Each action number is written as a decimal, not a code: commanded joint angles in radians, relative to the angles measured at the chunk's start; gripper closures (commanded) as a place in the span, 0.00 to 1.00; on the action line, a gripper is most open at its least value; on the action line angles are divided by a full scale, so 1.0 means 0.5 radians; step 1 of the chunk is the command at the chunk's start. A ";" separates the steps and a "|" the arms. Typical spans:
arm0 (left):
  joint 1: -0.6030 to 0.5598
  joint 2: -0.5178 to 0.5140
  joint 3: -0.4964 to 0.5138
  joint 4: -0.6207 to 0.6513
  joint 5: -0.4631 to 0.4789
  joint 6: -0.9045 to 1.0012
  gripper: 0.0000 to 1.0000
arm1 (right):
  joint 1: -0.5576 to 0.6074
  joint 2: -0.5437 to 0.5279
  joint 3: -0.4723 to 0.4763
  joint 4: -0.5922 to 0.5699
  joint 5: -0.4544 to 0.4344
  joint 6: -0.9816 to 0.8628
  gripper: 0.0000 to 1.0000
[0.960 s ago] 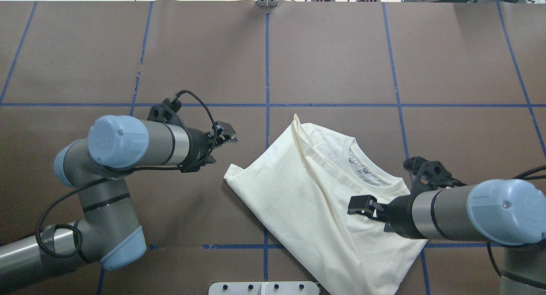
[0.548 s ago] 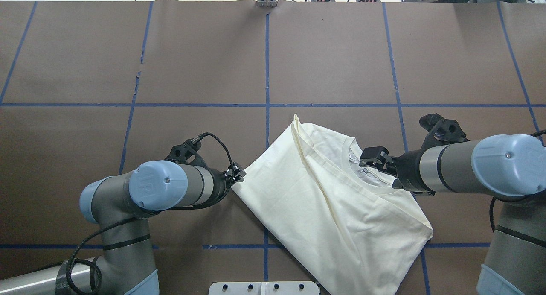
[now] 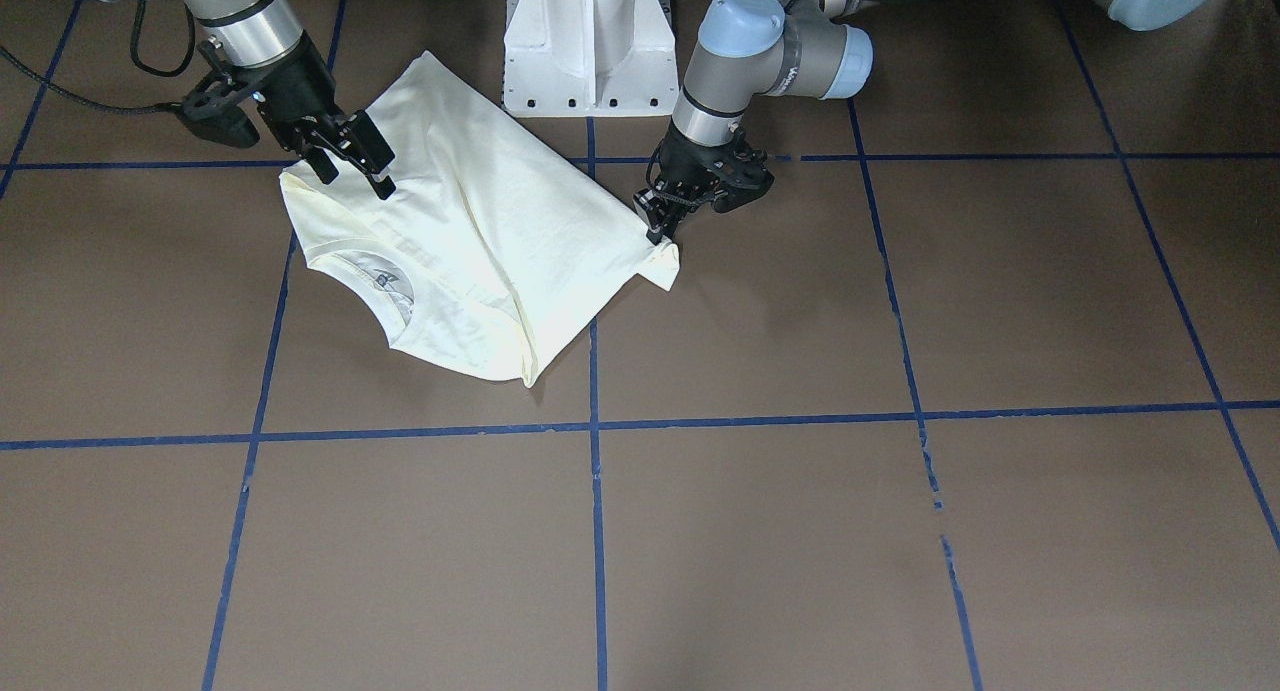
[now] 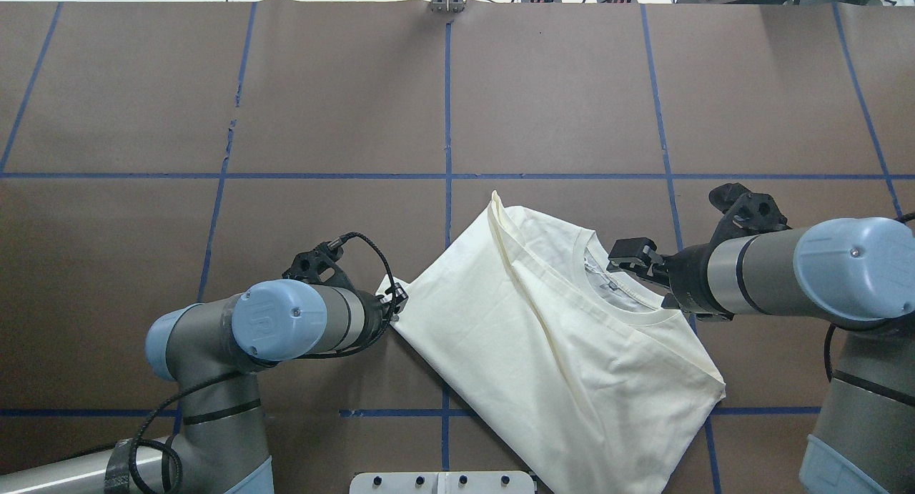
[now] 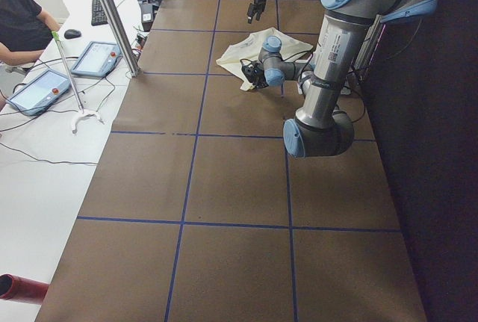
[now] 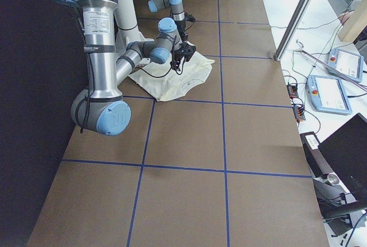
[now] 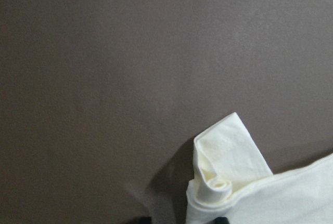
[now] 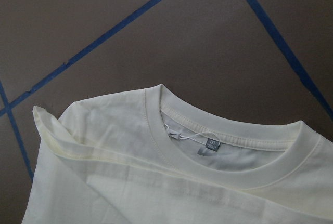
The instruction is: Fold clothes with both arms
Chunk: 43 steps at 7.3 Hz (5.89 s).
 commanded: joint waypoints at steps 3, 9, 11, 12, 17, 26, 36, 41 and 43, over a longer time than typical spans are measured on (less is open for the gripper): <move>-0.143 -0.003 -0.041 -0.014 0.185 0.332 1.00 | 0.004 -0.018 -0.011 0.000 0.000 0.003 0.00; -0.874 -0.794 1.481 -0.891 0.026 0.924 0.39 | -0.011 0.129 -0.051 0.006 -0.086 0.025 0.00; -0.847 -0.435 0.712 -0.714 -0.249 0.742 0.31 | -0.051 0.343 -0.225 0.003 -0.092 0.028 0.00; -0.837 -0.371 0.562 -0.686 -0.299 0.700 0.31 | -0.109 0.350 -0.244 0.000 -0.095 0.055 0.01; -0.831 -0.328 0.570 -0.686 -0.297 0.700 0.31 | -0.480 0.445 -0.425 -0.276 -0.463 0.105 0.19; -0.813 -0.306 0.570 -0.710 -0.291 0.663 0.31 | -0.499 0.510 -0.551 -0.279 -0.488 0.105 0.77; 0.124 0.317 -0.357 -0.280 0.042 -0.023 0.29 | -0.606 0.402 -0.119 -0.466 -0.463 0.280 1.00; 0.378 0.292 -0.326 -0.100 0.105 -0.162 0.37 | -0.603 0.399 -0.119 -0.466 -0.463 0.280 1.00; 0.356 0.289 -0.323 -0.100 0.129 -0.159 0.37 | -0.600 0.399 -0.116 -0.466 -0.463 0.280 1.00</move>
